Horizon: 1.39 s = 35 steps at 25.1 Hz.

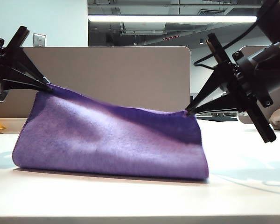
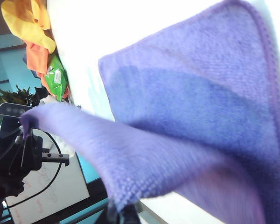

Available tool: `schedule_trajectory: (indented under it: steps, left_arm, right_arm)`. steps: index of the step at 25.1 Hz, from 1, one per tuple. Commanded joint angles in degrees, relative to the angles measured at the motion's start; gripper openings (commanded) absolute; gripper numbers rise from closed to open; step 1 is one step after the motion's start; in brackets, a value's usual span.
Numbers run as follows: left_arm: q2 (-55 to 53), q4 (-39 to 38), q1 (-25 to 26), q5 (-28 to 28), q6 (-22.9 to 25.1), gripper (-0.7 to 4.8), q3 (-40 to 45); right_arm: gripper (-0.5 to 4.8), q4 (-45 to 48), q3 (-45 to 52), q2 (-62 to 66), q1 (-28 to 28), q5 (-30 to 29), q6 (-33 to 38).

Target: Fold the bottom of the cloth upward, then fold it vertically to form a square shape.

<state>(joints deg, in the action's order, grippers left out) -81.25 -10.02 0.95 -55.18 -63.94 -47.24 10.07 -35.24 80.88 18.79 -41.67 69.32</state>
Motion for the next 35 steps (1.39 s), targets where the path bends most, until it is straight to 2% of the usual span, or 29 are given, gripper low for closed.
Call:
schedule_trajectory:
  steps: [1,8,14,15,17,19,21,22,26,29,31,34,35]
  left_arm:
    - [-1.6,-0.39,-0.2,-0.42,-0.09,-0.06,-1.14]
    - [-7.1,0.22,-0.28,-0.44,0.09,-0.06,-1.66]
    - [-9.7,3.65,-0.28,-0.35,0.24,-0.03,-2.03]
    - [-9.73,4.13,-0.28,-0.17,0.22,0.03,-2.01]
    - [-9.88,5.4,-0.28,-0.11,-0.15,0.47,-2.03]
    - [-10.19,6.78,-0.28,-0.35,-0.31,0.87,-2.08]
    - [-10.32,7.13,-0.28,-0.35,-0.83,0.88,-2.1]
    - [-10.36,7.23,-0.28,-0.35,-0.83,0.9,-2.1]
    - [-10.38,8.15,-0.26,-0.42,-0.85,1.0,-2.1]
    - [-10.38,9.4,-0.28,-0.68,-1.16,1.05,-2.12]
    - [-10.36,10.47,-0.31,-1.84,-1.11,3.09,-2.14]
    - [-10.36,10.49,-0.26,-2.69,-0.04,3.13,-2.32]
    - [-10.36,10.08,-0.2,-2.8,0.11,2.86,-2.32]
  right_arm:
    - [-0.02,1.95,-1.49,2.29,-0.09,-0.59,1.38]
    - [-0.01,2.16,-6.93,7.39,-0.09,-0.39,1.66]
    - [0.03,2.21,-8.26,10.78,-1.68,0.0,2.14]
    - [0.17,2.25,-8.28,11.02,-1.99,0.15,2.12]
    - [0.59,2.34,-8.28,11.06,-2.49,0.57,2.01]
    - [0.65,2.47,-8.28,11.06,-3.26,0.66,2.01]
    - [0.68,2.62,-8.28,11.06,-3.76,0.59,1.99]
    - [0.88,2.67,-8.28,11.06,-3.89,0.63,1.99]
    - [2.09,3.34,-8.28,11.06,-4.11,0.44,1.33]
    - [2.22,3.98,-8.28,11.06,-4.11,0.11,1.2]
    - [2.22,3.91,-8.26,11.06,-4.11,-1.36,0.04]
    - [2.23,2.97,-8.26,11.06,-4.11,-2.01,-1.03]
    - [2.28,2.16,-8.26,11.04,-4.11,-2.01,-1.07]
